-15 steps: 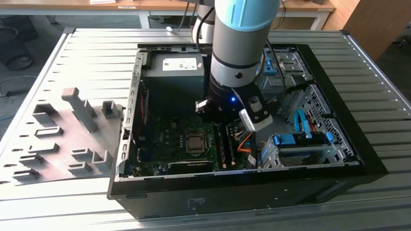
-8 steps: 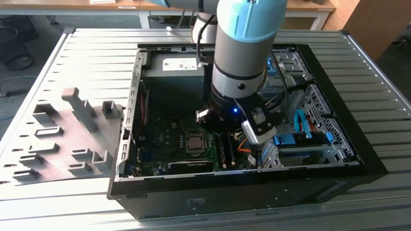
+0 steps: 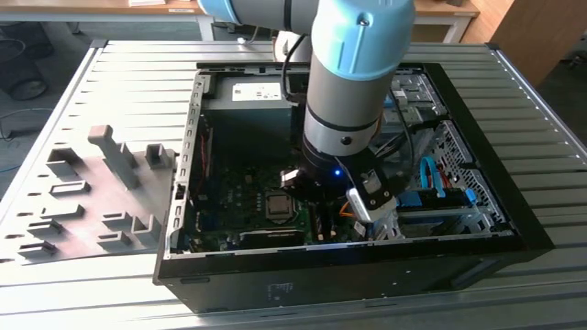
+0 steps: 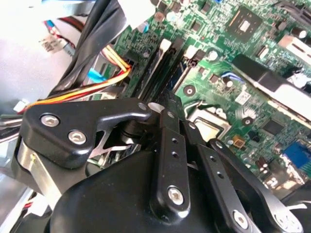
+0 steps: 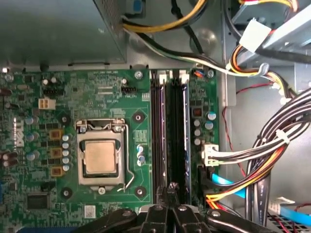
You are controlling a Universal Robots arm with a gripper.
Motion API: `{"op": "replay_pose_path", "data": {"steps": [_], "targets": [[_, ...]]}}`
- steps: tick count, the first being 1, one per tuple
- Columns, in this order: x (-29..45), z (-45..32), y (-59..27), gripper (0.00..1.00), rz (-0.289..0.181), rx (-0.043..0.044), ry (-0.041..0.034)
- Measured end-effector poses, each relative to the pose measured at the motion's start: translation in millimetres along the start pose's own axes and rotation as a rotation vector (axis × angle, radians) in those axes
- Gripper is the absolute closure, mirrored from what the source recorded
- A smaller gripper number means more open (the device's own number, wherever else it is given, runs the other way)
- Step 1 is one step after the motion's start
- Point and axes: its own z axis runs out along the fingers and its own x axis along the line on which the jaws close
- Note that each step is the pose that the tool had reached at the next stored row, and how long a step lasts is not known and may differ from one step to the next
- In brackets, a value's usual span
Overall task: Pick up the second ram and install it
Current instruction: 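Press down the second ram until it locks into place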
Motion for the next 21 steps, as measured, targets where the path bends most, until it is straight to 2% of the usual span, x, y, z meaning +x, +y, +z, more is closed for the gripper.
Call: {"op": "replay_pose_path", "data": {"steps": [5,10,12,15,17,21], "targets": [[-0.2,3.7,-3.9,0.89,0.0,0.0004,0.0001],[-0.2,4.1,-4.8,0.89,0.0,0.0011,0.0001],[-0.3,0.9,-4.7,0.89,0.0,-0.0001,-0.0003],[-0.3,-11.2,-4.6,0.89,0.0,0.0009,0.0],[-0.2,-12.2,-0.4,0.89,0.0,0.0029,-0.0001],[0.7,-11.7,17.2,0.89,0.0,0.0043,-0.0001]]}}
